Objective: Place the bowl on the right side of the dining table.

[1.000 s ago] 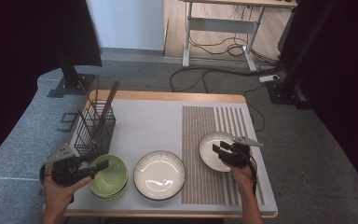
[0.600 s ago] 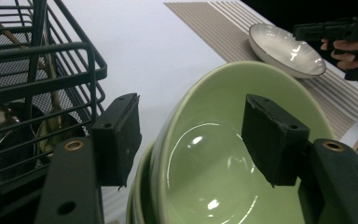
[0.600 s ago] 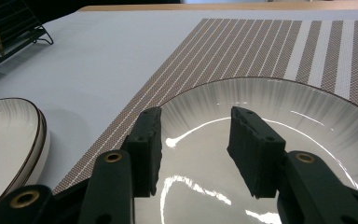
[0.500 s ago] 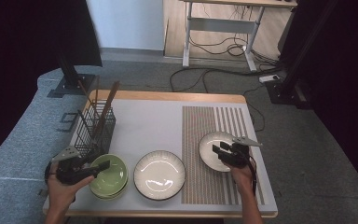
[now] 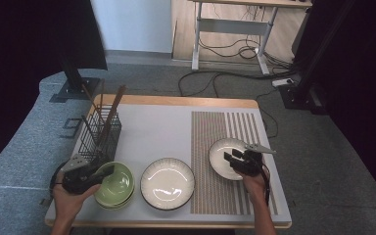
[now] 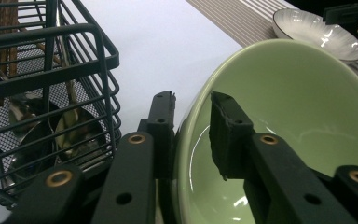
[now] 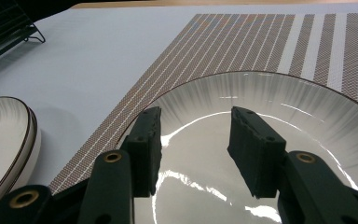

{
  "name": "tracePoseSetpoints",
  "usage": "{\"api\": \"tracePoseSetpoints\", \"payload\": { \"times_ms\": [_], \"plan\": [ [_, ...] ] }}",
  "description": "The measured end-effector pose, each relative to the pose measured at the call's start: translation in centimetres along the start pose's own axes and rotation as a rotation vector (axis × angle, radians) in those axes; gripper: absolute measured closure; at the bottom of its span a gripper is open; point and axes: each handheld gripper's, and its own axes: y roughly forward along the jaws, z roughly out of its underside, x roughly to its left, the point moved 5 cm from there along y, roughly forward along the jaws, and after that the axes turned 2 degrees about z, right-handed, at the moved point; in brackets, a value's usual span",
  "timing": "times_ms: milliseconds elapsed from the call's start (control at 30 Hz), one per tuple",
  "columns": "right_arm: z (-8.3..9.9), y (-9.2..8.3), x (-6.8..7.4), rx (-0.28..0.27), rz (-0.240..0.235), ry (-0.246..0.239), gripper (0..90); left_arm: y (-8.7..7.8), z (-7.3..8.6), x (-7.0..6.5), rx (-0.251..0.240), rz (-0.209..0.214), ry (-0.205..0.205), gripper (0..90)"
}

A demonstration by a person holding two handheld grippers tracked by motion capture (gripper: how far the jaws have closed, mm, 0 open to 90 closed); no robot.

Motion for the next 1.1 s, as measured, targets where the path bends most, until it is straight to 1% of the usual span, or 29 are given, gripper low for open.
{"api": "tracePoseSetpoints", "payload": {
  "times_ms": [133, 333, 367, 400, 433, 467, 567, 767, 867, 933, 1000, 1033, 1100],
  "plan": [
    [0.0, 0.0, -0.1, 0.0, 0.003, 0.004, 53.9, 0.0, 0.2, 0.2, 0.007, 0.013, -0.006, 74.0],
    [0.0, 0.1, -0.1, -0.003, 0.005, 0.005, 53.9, -0.3, 0.2, 0.4, 0.015, 0.036, -0.015, 75.5],
    [0.0, 0.1, -0.1, -0.001, 0.006, 0.005, 53.9, -0.4, 0.2, 0.5, 0.018, 0.049, -0.01, 76.5],
    [0.0, 0.1, -0.1, -0.001, 0.007, 0.005, 53.9, -0.5, 0.2, 0.5, 0.013, 0.062, -0.013, 79.1],
    [0.0, 0.1, -0.1, -0.001, 0.007, 0.005, 53.9, -0.6, 0.1, 0.5, 0.007, 0.06, -0.023, 81.1],
    [0.0, 0.2, -0.1, -0.002, 0.007, 0.005, 53.9, -0.6, 0.1, 0.6, 0.009, 0.056, -0.019, 81.6],
    [0.0, 0.1, -0.1, -0.004, 0.007, 0.006, 53.9, -0.7, 0.3, 0.7, 0.025, 0.06, -0.017, 81.7],
    [-0.1, -0.1, -0.4, -0.012, 0.008, 0.012, 54.0, -0.8, 0.2, 0.8, 0.02, 0.069, -0.018, 81.5],
    [-0.1, -0.1, -0.6, -0.017, 0.009, 0.024, 54.0, -1.1, 0.2, 0.9, 0.001, 0.068, -0.028, 81.5],
    [-0.3, -0.2, -0.8, -0.028, 0.009, 0.03, 54.2, -1.4, 0.0, 1.0, -0.016, 0.08, -0.035, 81.5],
    [-0.4, -0.4, -1.0, -0.046, 0.004, 0.059, 54.3, -1.7, -0.1, 1.1, -0.035, 0.093, -0.045, 81.6],
    [-0.4, -0.5, -1.2, -0.046, 0.004, 0.071, 54.4, -1.8, -0.2, 1.0, -0.043, 0.099, -0.049, 81.5],
    [-0.4, -0.6, -1.4, -0.049, 0.01, 0.076, 54.3, -2.1, -0.4, 1.0, -0.06, 0.109, -0.055, 81.6]
  ]
}}
